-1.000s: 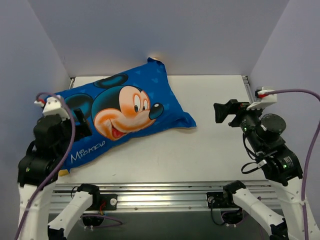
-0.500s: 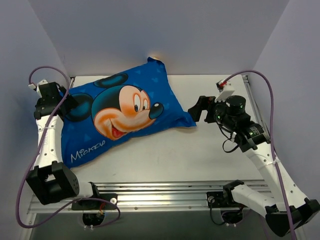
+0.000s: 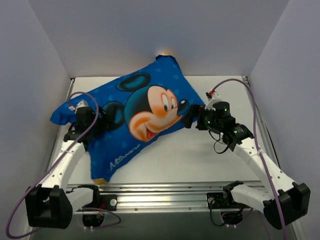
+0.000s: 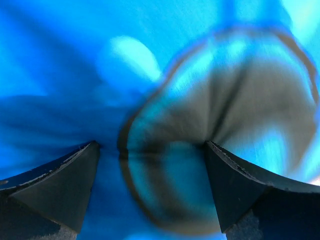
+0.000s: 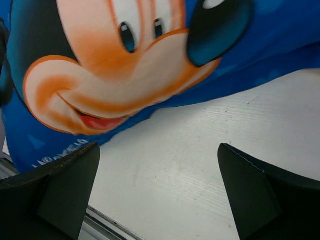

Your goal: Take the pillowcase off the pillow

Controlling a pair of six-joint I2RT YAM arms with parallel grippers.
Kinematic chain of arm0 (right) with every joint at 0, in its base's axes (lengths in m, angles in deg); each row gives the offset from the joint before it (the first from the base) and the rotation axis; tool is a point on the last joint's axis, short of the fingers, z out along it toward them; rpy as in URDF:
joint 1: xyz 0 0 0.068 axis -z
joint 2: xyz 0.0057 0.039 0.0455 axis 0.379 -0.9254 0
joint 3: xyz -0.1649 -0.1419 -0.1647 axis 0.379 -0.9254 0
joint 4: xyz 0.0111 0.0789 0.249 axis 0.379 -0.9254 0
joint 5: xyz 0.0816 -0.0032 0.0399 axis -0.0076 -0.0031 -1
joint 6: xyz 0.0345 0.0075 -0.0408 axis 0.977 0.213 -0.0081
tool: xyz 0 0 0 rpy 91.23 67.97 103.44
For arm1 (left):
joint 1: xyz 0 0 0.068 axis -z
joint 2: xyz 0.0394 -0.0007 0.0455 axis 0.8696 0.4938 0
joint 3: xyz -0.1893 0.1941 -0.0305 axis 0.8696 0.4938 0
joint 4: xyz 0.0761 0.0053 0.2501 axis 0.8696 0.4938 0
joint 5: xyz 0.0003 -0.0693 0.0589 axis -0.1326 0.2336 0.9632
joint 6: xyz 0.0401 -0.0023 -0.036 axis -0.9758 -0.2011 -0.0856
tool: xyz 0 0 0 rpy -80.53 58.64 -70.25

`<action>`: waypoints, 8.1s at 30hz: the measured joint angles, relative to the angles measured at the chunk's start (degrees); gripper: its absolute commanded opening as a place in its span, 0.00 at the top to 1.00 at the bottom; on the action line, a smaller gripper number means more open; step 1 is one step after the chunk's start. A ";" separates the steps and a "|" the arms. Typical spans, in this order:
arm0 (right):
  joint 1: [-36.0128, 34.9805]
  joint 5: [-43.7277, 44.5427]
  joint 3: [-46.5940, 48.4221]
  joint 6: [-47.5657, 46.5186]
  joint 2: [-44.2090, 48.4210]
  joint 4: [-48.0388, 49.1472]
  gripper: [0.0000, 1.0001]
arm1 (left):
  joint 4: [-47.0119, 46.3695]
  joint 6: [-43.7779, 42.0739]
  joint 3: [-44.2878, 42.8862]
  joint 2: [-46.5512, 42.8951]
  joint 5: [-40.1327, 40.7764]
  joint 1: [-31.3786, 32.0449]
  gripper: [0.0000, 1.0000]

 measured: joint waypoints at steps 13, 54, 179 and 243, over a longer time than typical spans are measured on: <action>0.57 1.60 0.50 3.32 -11.91 5.86 0.00 | 18.53 6.75 -11.76 -13.53 6.19 29.00 0.06; 28.24 -12.59 6.40 11.04 -26.56 12.94 0.00 | 14.01 -4.42 -30.27 16.74 1.22 29.75 0.06; 3.43 4.81 4.92 4.13 -17.55 3.96 0.15 | 11.47 -26.08 -32.30 17.55 14.27 47.34 0.06; -4.44 11.23 11.02 7.02 -16.55 3.06 0.23 | 0.07 -21.29 -30.10 23.58 18.60 47.50 0.98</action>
